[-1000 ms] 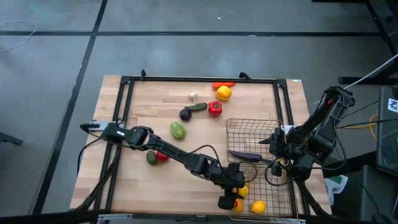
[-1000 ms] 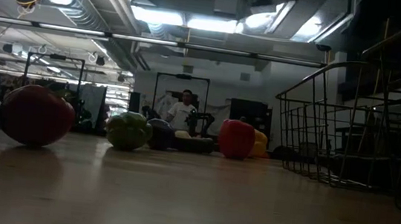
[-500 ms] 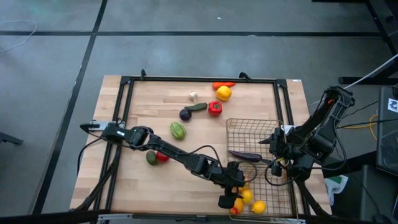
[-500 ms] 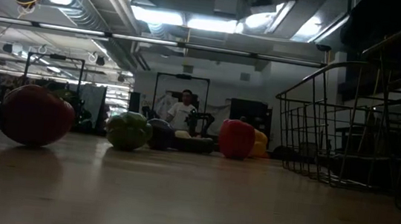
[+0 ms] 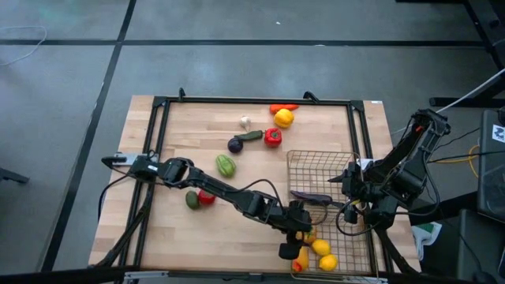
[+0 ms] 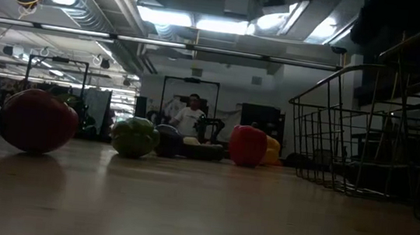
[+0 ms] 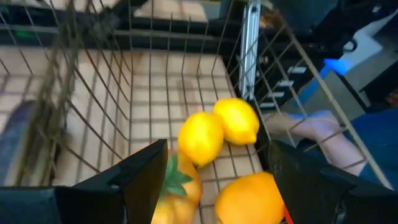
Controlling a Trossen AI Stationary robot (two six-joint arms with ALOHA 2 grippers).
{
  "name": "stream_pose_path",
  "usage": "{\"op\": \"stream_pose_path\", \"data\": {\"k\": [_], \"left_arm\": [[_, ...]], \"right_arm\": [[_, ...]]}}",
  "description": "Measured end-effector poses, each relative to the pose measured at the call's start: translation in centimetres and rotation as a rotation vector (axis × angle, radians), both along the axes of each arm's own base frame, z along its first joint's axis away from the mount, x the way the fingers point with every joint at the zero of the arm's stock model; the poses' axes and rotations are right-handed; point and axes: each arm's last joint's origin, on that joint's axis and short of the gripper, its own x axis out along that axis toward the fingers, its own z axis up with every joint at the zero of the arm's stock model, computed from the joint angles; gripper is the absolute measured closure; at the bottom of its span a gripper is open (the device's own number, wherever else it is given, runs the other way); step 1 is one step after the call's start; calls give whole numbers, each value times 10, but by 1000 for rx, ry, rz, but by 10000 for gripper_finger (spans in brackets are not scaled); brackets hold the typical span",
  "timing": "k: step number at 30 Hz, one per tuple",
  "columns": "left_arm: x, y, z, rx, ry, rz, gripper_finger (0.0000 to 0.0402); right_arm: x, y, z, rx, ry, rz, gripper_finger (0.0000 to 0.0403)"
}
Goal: Sort produce into baskets
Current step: Put the chili pepper into the top wire basket
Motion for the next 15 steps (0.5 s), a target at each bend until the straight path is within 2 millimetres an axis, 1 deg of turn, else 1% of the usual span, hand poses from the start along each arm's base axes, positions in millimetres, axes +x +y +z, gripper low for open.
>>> {"op": "stream_pose_path", "data": {"k": [7,15], "left_arm": [[-8,14,26,29,8,2,125],[-26,38,57,54,88,33,125]], "right_arm": [[0,0,0,-1,1,0,78],[0,0,0,1,0,0,78]]}}
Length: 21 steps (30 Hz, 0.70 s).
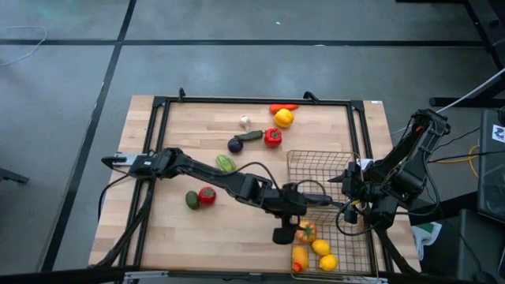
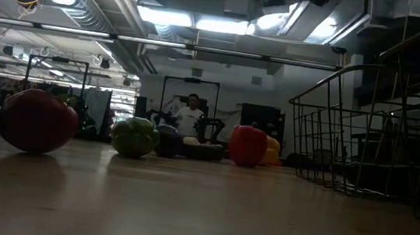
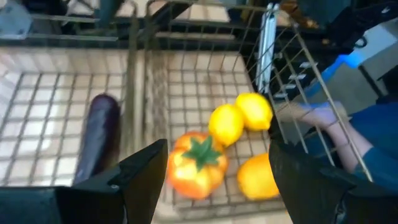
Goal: Sort produce into baskets
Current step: Put the chili pepper into the top wire basket
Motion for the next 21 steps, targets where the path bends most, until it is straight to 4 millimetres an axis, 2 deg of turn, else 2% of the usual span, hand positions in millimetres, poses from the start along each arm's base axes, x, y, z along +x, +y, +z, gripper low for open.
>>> {"op": "stream_pose_path", "data": {"k": [13,21], "left_arm": [[-29,60,44,170,91,87,125],[-36,112,57,208,119,183,125]], "right_arm": [[7,8,7,99,-104,-16,78],[25,-10,7,13,-118,-110,78]]}}
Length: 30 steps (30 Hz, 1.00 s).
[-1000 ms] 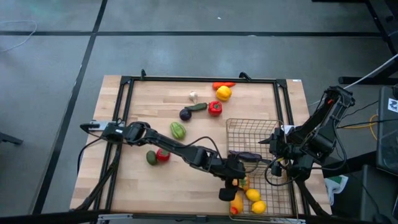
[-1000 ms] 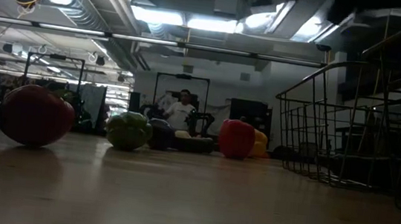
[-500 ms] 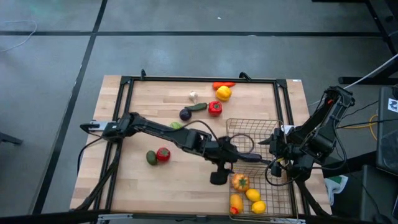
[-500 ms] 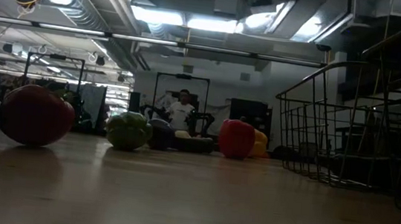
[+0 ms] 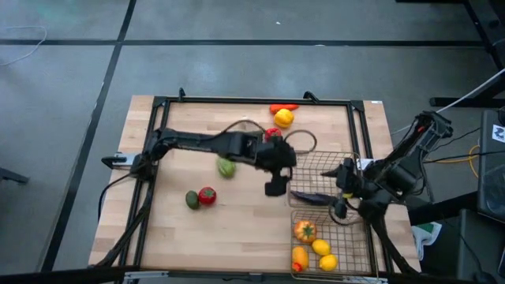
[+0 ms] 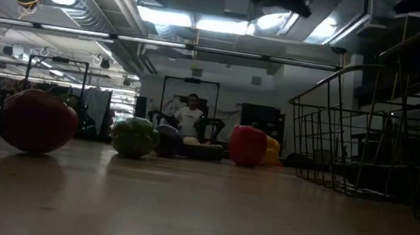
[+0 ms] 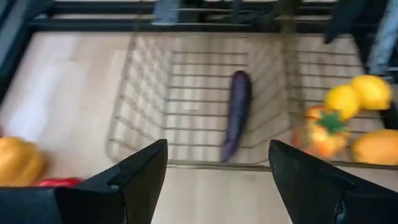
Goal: Sort produce into baskets
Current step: Put the chili pepper into the top wire basket
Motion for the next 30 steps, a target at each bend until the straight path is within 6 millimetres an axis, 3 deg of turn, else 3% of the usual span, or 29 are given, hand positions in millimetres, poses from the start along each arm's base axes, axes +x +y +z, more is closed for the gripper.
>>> {"op": "stream_pose_path", "data": {"k": [9,14,21,30], "left_arm": [[-8,51,-7,66,131,40,125],[-22,71,-4,96,214,38,125],[-46,85,8,83,311,9,125],[-93,91,40,-8,244,84,125]], "right_arm": [[34,-47,-2,-70,153,-20,78],[52,-75,2,-103,154,14,78],[67,-109,10,-139,97,50,78],[90,-146,5,-102,58,106,78]]}}
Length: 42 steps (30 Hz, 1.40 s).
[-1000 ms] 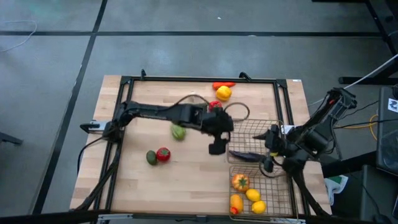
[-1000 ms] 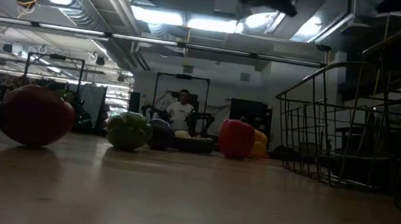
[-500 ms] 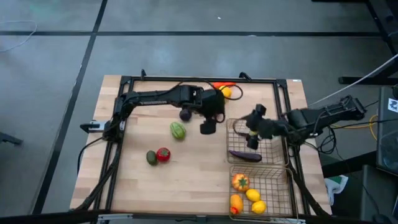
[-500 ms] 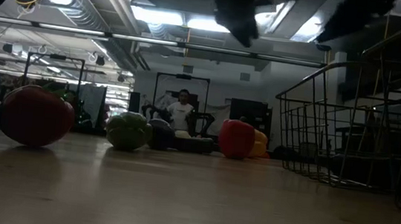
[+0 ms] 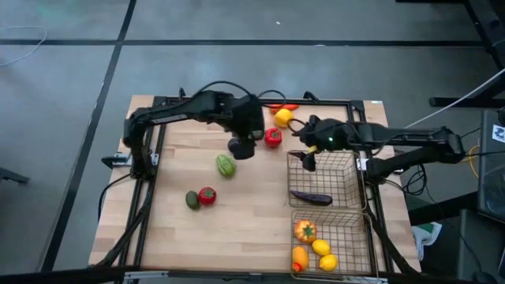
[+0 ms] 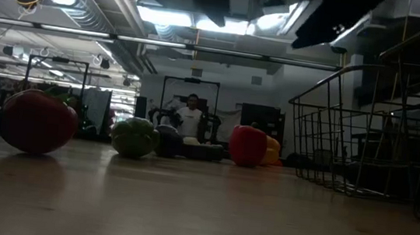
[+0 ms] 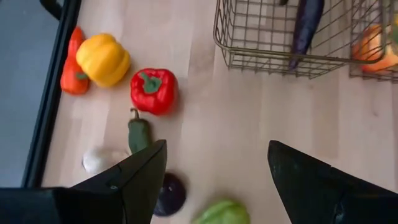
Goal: Sort produce into baskets
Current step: Put the chili pepper into the top wire basket
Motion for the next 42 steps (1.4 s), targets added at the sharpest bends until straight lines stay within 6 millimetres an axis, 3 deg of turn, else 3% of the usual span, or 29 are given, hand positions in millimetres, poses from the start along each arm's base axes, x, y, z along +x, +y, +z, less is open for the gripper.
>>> {"op": "stream_pose_path", "data": {"k": [9,20,34,42], "left_arm": [[-50,-14,-13,-33,-77,71,125],[-103,-21,-59,-22,-251,158,125],[-113,-22,-105,-35,-243,179,125],[-114,-24,-110,-38,-236,175,125]], "right_arm": [[31,-38,-24,19,16,7,78],[59,-65,-54,75,20,-1,78],[126,-82,-33,41,34,87,78],[172,-97,-49,24,182,96,78]]}}
